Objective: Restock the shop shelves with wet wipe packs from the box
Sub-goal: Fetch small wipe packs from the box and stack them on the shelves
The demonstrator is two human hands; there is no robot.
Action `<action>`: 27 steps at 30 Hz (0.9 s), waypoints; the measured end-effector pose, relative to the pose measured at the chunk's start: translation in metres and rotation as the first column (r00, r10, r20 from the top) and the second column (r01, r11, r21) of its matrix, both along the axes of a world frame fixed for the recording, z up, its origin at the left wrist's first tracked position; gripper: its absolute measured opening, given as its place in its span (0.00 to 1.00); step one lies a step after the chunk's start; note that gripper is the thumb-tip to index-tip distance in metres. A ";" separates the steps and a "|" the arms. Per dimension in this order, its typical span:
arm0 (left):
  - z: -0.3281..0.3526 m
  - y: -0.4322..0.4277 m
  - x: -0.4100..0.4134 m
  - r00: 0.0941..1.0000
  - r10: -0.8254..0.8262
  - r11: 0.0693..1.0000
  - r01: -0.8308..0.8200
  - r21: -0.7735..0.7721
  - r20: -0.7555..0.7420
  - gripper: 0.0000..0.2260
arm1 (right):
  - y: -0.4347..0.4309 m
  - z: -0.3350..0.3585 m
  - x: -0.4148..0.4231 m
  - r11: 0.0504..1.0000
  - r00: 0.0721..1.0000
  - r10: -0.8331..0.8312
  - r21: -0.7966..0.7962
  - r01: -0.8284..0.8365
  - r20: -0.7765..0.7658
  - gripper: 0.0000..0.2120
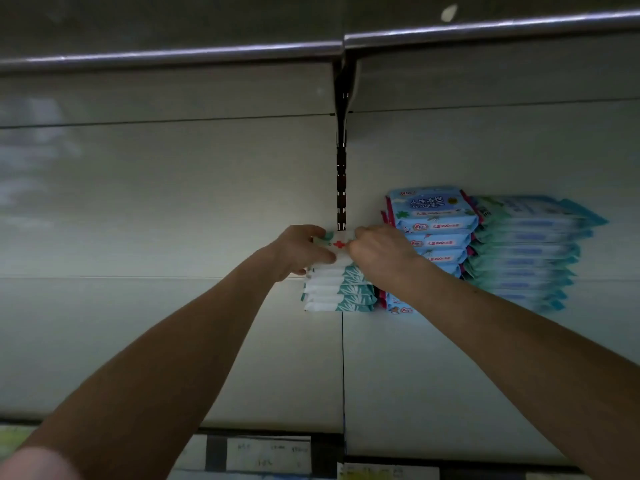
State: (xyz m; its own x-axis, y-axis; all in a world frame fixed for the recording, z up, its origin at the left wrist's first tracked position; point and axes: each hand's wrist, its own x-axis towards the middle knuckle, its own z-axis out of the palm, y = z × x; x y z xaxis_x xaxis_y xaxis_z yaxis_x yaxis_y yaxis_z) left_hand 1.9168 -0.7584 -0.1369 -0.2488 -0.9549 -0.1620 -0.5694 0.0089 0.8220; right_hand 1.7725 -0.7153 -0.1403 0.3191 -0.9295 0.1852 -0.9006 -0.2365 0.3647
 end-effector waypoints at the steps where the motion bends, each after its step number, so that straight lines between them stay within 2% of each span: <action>1: -0.002 0.000 0.000 1.000 -0.004 0.999 0.004 -0.037 0.000 0.27 | 0.001 0.000 -0.002 1.000 1.000 0.005 0.000 -0.005 -0.016 0.15; 4: -0.005 0.000 0.000 0.999 -0.024 0.990 0.030 -0.138 0.045 0.26 | 0.002 -0.007 -0.006 0.999 0.998 0.020 -0.037 -0.022 -0.062 0.21; 7: -0.008 0.001 0.000 0.956 -0.124 0.969 0.175 -0.176 0.266 0.32 | 0.000 -0.012 -0.006 0.998 0.998 0.027 -0.058 -0.030 -0.050 0.23; 10: -0.011 0.000 0.005 0.905 -0.080 0.951 0.195 -0.240 0.417 0.32 | -0.001 -0.012 -0.004 0.996 0.999 0.050 -0.072 -0.051 -0.007 0.23; 14: -0.012 -0.001 0.008 0.890 -0.039 0.938 0.189 -0.291 0.454 0.30 | 0.000 -0.015 -0.001 0.997 0.998 0.038 -0.064 -0.034 0.051 0.22; 18: -0.012 0.001 0.004 0.881 -0.049 0.932 0.210 -0.296 0.470 0.29 | -0.001 -0.009 -0.003 0.999 0.998 0.034 -0.041 -0.032 0.045 0.21; 22: -0.014 0.004 0.003 0.850 0.054 0.907 0.177 -0.382 0.523 0.28 | 0.003 -0.006 -0.002 0.998 0.999 0.005 -0.055 -0.003 0.034 0.19; 27: -0.017 0.009 -0.006 0.799 0.088 0.849 0.252 -0.465 0.594 0.22 | 0.006 -0.008 0.002 0.999 0.999 -0.032 -0.038 0.034 0.041 0.22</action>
State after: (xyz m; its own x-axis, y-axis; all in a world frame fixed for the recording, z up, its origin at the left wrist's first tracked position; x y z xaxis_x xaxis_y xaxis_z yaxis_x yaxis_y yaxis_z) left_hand 1.9108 -0.7497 -0.1536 -0.3512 -0.9169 0.1898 -0.9012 0.3860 0.1970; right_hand 1.7741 -0.7095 -0.1482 0.2798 -0.9314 0.2328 -0.9218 -0.1928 0.3363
